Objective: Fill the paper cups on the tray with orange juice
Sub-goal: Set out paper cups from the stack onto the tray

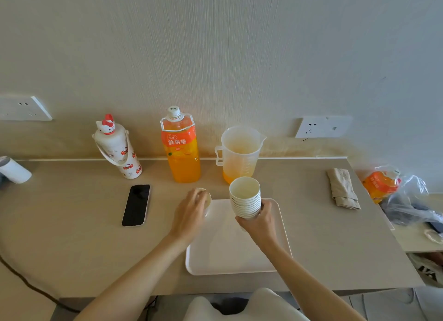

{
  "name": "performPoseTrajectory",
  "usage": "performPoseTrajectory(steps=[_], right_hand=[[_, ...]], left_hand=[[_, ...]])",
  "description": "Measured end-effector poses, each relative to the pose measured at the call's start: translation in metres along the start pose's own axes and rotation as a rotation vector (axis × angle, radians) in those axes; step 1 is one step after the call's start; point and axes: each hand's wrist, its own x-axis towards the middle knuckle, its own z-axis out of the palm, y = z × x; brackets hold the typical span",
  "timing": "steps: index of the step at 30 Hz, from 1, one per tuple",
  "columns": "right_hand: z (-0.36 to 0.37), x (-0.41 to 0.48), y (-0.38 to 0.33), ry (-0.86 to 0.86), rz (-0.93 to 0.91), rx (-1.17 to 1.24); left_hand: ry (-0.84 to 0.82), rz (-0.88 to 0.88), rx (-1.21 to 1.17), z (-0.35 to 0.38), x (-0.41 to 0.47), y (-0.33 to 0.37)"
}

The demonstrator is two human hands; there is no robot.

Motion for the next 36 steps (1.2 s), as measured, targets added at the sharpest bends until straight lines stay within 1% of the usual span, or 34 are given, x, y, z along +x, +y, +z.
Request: performPoseTrajectory(steps=[2,5,8,10,15,19,23,26,30,32,33,36], right_hand=[[0.003,0.001,0.003,-0.003,0.031,0.009],[0.004,-0.001,0.0,0.014,0.044,0.024],[0.003,-0.002,-0.001,-0.002,0.053,0.021],[0.001,0.0,0.0,-0.02,0.048,0.02],[-0.004,0.001,-0.001,-0.028,0.014,0.012],[-0.002,-0.002,-0.005,-0.023,0.06,0.041],[-0.003,-0.002,-0.008,-0.026,0.069,0.049],[-0.008,-0.001,-0.006,-0.026,0.037,0.013],[-0.017,0.001,-0.004,-0.004,0.058,0.005],[-0.022,0.002,-0.002,0.041,0.068,-0.026],[-0.024,0.003,-0.001,0.066,0.081,-0.026],[-0.029,0.003,0.0,0.127,0.119,0.001]], left_hand=[[0.08,0.102,-0.047,-0.004,0.01,0.021],[0.125,0.234,-0.115,-0.003,0.018,0.043],[0.142,0.303,-0.126,0.005,0.021,0.051],[0.142,0.319,-0.141,0.009,0.023,0.052],[0.121,0.296,-0.188,0.009,0.025,0.054],[0.178,0.341,-0.124,0.007,0.029,0.059],[0.276,0.35,-0.111,-0.003,0.033,0.061],[0.408,0.326,-0.12,-0.012,0.036,0.056],[0.561,0.146,-0.112,-0.019,0.044,0.037],[0.56,0.097,-0.077,-0.016,0.046,0.025],[0.533,0.102,-0.054,-0.013,0.045,0.02],[0.385,0.147,-0.003,0.001,0.033,0.015]])
